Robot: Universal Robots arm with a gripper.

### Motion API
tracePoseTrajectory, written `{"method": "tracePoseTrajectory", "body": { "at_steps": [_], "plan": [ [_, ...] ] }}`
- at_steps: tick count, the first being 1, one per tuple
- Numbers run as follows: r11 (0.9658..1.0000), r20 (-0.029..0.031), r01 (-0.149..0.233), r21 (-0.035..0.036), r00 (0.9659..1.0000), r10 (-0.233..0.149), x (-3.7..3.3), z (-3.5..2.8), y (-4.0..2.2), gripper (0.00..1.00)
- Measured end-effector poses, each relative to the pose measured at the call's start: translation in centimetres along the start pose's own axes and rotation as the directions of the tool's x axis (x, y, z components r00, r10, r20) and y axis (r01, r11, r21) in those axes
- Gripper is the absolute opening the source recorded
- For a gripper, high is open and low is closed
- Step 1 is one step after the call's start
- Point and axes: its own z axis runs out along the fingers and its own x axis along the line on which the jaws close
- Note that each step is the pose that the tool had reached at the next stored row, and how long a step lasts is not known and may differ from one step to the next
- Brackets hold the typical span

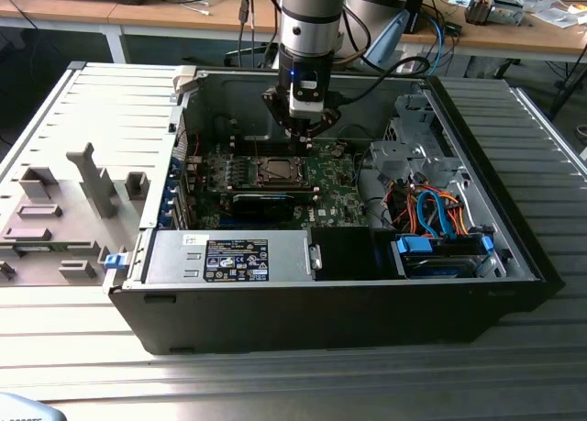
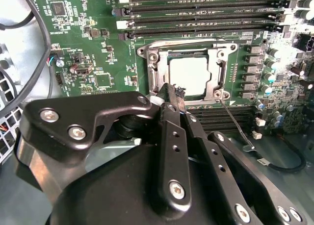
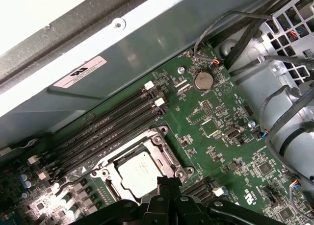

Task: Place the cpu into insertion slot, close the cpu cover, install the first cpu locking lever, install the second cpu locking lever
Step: 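Install the first cpu locking lever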

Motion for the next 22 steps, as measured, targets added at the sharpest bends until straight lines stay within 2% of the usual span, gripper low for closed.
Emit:
{"method": "tracePoseTrajectory", "body": {
  "at_steps": [22],
  "plan": [
    [0.9986, 0.0010, 0.054, -0.0002, 0.9986, -0.054, 0.00, 0.00, 0.00, 0.11]
  ]
}}
